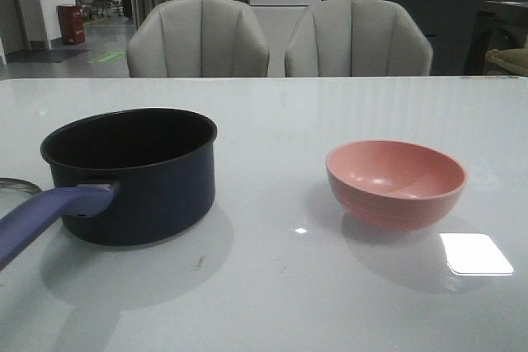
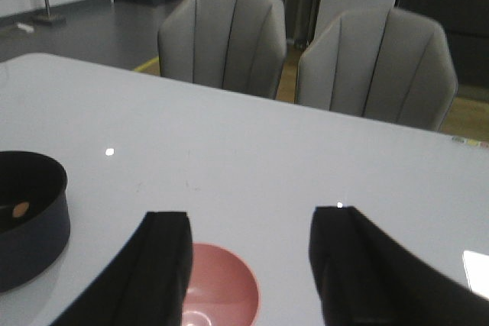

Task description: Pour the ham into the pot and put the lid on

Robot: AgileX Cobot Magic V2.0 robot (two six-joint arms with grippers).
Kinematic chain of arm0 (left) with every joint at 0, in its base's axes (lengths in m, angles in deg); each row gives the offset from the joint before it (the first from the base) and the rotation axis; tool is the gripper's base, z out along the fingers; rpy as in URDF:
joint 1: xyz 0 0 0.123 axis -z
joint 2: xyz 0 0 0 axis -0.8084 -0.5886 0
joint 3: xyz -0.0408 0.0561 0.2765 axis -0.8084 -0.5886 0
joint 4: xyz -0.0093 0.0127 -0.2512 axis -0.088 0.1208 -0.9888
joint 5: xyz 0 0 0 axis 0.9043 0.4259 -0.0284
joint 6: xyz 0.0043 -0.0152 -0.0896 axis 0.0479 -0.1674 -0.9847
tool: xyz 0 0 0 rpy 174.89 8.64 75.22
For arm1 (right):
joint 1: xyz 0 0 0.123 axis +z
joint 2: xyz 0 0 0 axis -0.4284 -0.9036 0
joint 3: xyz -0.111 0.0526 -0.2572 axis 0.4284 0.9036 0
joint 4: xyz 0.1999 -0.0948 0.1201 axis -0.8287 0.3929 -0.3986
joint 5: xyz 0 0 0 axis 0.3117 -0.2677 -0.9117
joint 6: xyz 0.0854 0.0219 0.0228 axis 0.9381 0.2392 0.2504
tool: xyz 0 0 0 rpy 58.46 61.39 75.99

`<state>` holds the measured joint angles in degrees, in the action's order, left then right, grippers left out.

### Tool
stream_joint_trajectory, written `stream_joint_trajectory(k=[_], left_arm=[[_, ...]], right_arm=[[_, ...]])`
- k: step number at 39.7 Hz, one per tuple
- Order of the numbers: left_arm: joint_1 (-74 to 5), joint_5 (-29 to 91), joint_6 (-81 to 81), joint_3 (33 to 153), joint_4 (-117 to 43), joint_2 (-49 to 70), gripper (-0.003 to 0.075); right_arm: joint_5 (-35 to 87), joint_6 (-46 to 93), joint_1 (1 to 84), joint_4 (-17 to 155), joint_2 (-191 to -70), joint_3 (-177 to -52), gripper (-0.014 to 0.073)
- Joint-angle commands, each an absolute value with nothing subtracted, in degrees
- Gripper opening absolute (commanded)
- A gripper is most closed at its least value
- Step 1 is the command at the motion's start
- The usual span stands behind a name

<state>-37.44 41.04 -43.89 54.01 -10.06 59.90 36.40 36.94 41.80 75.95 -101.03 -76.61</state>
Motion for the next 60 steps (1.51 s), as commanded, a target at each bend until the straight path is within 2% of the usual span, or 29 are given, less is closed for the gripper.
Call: stream_joint_trajectory(k=[1, 12, 27, 36, 42, 60], left_arm=[[-37.06, 36.11, -43.88, 55.57, -10.25, 59.23, 0.0583], [-37.06, 36.11, -43.88, 55.57, -10.25, 59.23, 0.0583], [-37.06, 36.11, -43.88, 55.57, -10.25, 59.23, 0.0583], [-37.06, 35.07, -43.88, 55.57, -10.25, 59.23, 0.0583], [-37.06, 35.17, -43.88, 55.57, -10.25, 59.23, 0.0583], [-37.17, 35.56, -43.88, 55.57, -9.69, 58.68, 0.0583]], right_arm=[[44.13, 36.24, 41.72, 76.69, -96.12, -74.05, 0.0463], [45.73, 36.24, 41.72, 76.69, -87.94, -63.28, 0.0463], [47.07, 36.24, 41.72, 76.69, -87.94, -62.98, 0.0458], [47.39, 36.24, 41.72, 76.69, -87.94, -62.98, 0.0346], [45.84, 36.24, 41.72, 76.69, -87.94, -62.7, 0.0132], [46.14, 36.24, 41.72, 76.69, -87.94, -62.7, 0.0149]])
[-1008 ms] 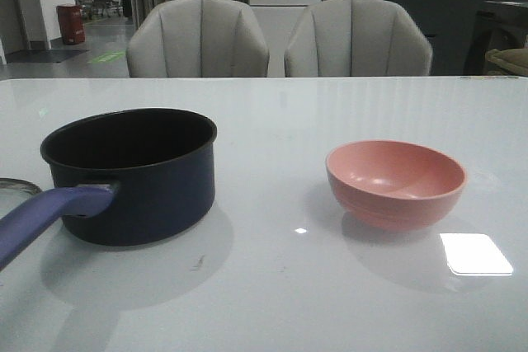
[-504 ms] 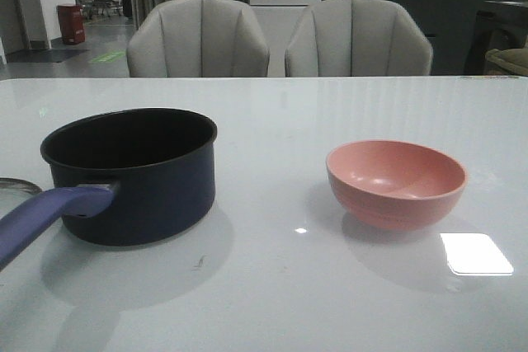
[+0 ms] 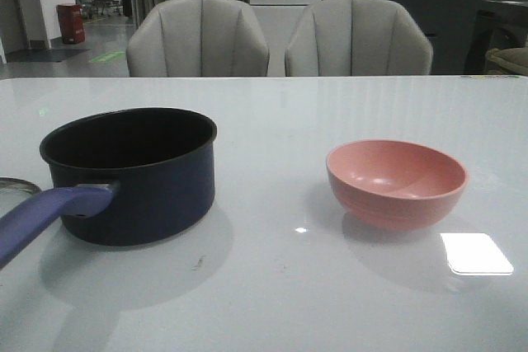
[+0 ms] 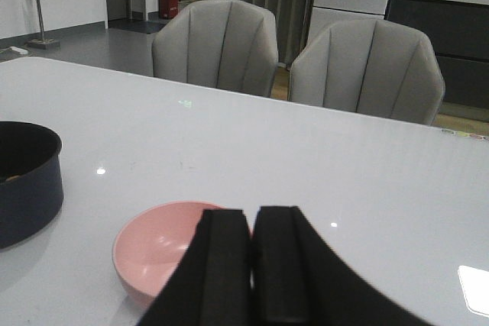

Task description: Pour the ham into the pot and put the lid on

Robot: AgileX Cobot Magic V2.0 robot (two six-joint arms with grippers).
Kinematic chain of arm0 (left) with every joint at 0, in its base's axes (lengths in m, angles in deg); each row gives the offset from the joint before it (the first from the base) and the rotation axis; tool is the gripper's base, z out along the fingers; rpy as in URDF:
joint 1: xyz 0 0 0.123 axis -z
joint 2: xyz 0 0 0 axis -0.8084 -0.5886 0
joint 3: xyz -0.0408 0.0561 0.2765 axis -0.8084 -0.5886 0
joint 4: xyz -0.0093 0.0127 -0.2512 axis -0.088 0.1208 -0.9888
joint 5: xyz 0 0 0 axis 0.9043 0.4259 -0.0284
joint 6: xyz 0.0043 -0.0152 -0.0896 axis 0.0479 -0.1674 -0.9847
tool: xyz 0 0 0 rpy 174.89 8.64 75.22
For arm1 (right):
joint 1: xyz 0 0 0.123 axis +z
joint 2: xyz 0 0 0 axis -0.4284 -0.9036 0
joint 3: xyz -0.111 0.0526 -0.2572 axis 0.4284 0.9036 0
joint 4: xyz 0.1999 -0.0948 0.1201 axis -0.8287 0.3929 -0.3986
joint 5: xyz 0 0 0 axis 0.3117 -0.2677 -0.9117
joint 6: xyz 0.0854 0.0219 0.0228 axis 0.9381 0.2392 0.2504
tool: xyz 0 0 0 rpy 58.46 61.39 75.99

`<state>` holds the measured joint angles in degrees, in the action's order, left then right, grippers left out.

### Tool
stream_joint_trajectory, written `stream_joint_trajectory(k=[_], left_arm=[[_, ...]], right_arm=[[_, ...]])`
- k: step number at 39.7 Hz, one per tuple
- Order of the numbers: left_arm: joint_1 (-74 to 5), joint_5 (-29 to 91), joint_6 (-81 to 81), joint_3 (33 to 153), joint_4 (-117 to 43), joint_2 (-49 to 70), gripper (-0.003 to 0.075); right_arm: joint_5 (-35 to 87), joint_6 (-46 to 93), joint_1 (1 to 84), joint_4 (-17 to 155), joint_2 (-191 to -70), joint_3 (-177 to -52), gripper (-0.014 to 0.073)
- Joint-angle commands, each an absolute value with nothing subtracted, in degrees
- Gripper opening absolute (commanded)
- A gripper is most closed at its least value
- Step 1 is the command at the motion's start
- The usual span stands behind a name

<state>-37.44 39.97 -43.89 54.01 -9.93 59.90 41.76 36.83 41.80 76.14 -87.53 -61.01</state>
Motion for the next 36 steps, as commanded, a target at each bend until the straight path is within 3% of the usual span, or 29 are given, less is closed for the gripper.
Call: stream_joint_trajectory(k=[1, 15, 24, 36], left_arm=[[-37.17, 35.56, -43.88, 55.57, -9.55, 58.32, 0.0583], [-37.39, 40.83, -49.88, 61.97, -8.59, 45.38, 0.0587], [-37.39, 49.28, -67.53, 72.34, 5.08, 26.8, 0.0588], [-37.39, 54.93, -68.0, 82.4, 6.78, 6.55, 0.0587]], right_arm=[[46.09, 36.24, 41.72, 76.69, -87.94, -62.7, 0.0149], [46.09, 36.24, 41.72, 76.69, -87.94, -62.7, 0.0149], [46.09, 36.24, 41.72, 76.69, -87.94, -62.7, 0.0149], [46.09, 36.24, 41.72, 76.69, -87.94, -62.7, 0.0149]])
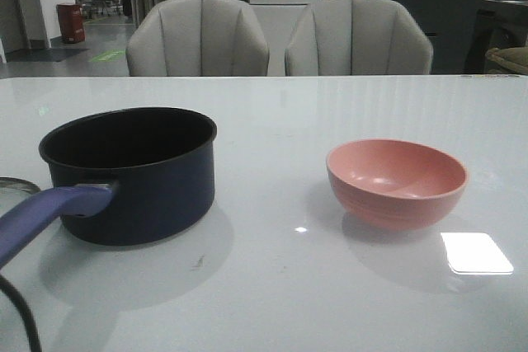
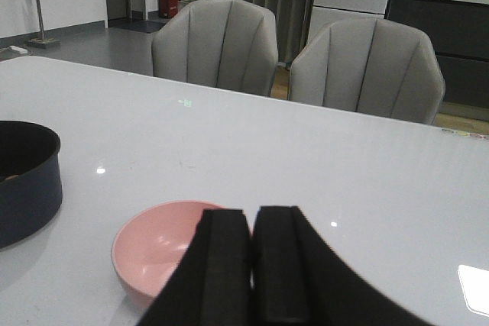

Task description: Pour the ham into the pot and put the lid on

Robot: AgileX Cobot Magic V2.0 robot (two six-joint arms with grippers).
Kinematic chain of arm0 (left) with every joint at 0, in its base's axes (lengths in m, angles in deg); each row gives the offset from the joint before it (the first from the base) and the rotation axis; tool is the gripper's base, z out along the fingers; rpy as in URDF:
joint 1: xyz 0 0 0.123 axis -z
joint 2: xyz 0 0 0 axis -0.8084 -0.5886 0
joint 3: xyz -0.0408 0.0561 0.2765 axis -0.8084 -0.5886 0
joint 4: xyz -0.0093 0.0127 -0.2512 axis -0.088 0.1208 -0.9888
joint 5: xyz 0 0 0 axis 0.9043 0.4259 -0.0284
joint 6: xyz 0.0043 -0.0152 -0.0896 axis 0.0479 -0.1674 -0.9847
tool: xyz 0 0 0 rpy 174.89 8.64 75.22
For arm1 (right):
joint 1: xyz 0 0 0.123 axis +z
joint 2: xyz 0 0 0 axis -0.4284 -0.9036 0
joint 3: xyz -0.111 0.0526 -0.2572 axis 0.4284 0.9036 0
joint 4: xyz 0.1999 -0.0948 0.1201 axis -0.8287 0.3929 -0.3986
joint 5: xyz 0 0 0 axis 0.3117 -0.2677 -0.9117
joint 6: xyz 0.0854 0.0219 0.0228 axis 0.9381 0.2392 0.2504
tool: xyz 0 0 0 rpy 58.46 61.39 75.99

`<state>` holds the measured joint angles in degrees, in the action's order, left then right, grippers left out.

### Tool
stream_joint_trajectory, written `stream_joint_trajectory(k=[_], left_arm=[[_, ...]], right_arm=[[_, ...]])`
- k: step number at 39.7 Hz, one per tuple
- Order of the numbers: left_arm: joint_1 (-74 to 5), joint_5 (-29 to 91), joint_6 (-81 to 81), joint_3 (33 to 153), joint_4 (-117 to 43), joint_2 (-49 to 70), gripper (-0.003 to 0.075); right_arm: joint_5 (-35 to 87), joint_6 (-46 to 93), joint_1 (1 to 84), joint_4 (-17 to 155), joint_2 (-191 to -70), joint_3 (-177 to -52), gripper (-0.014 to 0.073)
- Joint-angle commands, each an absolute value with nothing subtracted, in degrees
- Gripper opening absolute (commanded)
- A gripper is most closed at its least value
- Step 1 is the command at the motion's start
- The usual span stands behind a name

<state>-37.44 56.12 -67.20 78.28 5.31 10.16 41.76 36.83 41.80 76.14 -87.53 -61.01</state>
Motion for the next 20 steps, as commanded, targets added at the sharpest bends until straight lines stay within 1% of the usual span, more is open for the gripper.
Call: stream_joint_trajectory(k=[1, 5, 8, 14, 20], left_arm=[[-37.49, 55.69, -68.0, 83.29, 7.21, 5.6, 0.0587], [-39.49, 57.51, -68.0, 85.99, 7.18, 1.76, 0.0584], [-42.59, 59.21, -66.09, 87.73, 4.96, -0.36, 0.0584], [-50.25, 59.87, -54.85, 90.35, -6.29, -4.87, 0.0584], [-57.59, 64.34, -46.13, 94.48, -16.85, -11.89, 0.0584]], right_arm=[[46.09, 36.24, 41.72, 76.69, -87.94, -62.7, 0.0149], [46.09, 36.24, 41.72, 76.69, -87.94, -62.7, 0.0149], [46.09, 36.24, 41.72, 76.69, -87.94, -62.7, 0.0149], [46.09, 36.24, 41.72, 76.69, -87.94, -62.7, 0.0149], [46.09, 36.24, 41.72, 76.69, -87.94, -62.7, 0.0149]])
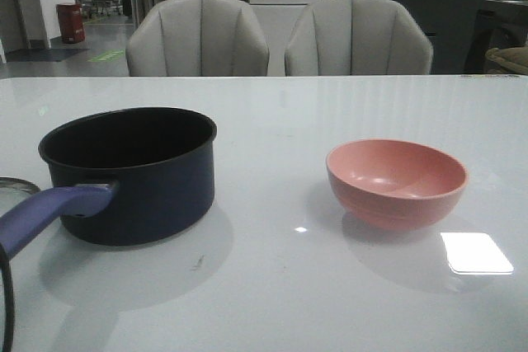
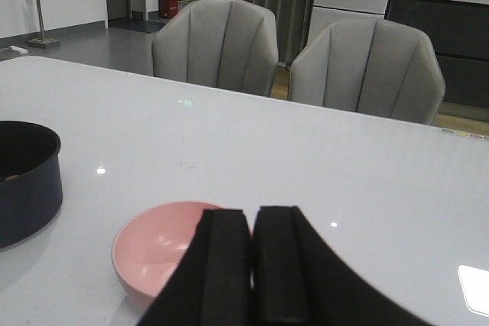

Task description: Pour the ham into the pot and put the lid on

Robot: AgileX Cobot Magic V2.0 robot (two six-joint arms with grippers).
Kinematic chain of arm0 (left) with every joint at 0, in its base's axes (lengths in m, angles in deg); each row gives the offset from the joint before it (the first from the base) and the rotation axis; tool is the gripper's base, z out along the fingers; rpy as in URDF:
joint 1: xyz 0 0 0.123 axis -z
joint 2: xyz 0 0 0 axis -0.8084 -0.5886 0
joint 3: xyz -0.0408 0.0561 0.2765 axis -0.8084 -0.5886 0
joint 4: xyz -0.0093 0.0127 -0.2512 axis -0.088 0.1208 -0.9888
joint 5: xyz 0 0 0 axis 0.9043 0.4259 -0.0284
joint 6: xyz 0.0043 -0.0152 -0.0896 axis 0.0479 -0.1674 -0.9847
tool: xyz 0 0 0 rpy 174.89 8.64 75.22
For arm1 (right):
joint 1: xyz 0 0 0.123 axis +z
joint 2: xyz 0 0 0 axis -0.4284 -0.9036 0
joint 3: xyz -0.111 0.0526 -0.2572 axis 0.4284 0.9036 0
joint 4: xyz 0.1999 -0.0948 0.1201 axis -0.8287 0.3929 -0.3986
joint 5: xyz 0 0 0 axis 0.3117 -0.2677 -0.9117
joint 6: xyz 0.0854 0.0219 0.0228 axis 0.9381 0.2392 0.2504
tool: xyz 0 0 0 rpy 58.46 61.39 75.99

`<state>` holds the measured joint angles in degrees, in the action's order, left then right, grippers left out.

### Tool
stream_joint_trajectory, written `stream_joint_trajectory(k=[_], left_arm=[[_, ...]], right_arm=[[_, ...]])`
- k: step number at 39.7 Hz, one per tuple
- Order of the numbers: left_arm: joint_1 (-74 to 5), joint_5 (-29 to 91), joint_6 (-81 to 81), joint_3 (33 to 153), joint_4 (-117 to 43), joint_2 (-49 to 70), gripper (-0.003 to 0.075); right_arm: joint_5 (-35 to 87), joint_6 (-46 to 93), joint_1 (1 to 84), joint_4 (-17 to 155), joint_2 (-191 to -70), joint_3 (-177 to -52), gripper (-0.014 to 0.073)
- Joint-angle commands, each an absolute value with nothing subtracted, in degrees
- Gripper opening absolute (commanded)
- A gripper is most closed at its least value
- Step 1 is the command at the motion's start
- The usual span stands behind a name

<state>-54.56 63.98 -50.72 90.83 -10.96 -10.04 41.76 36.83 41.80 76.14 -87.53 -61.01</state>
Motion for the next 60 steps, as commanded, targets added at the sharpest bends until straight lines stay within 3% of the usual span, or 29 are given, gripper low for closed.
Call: stream_joint_trajectory(k=[1, 20, 60], left_arm=[[-58.43, 65.12, -44.4, 95.22, -17.91, -13.57, 0.0584], [-57.81, 74.55, -43.69, 110.24, -18.3, -28.34, 0.0584], [-56.25, 74.08, -45.71, 111.02, -18.32, -37.18, 0.0584]], right_arm=[[46.09, 36.24, 41.72, 76.69, -87.94, -62.7, 0.0149], [46.09, 36.24, 41.72, 76.69, -87.94, -62.7, 0.0149], [46.09, 36.24, 41.72, 76.69, -87.94, -62.7, 0.0149]])
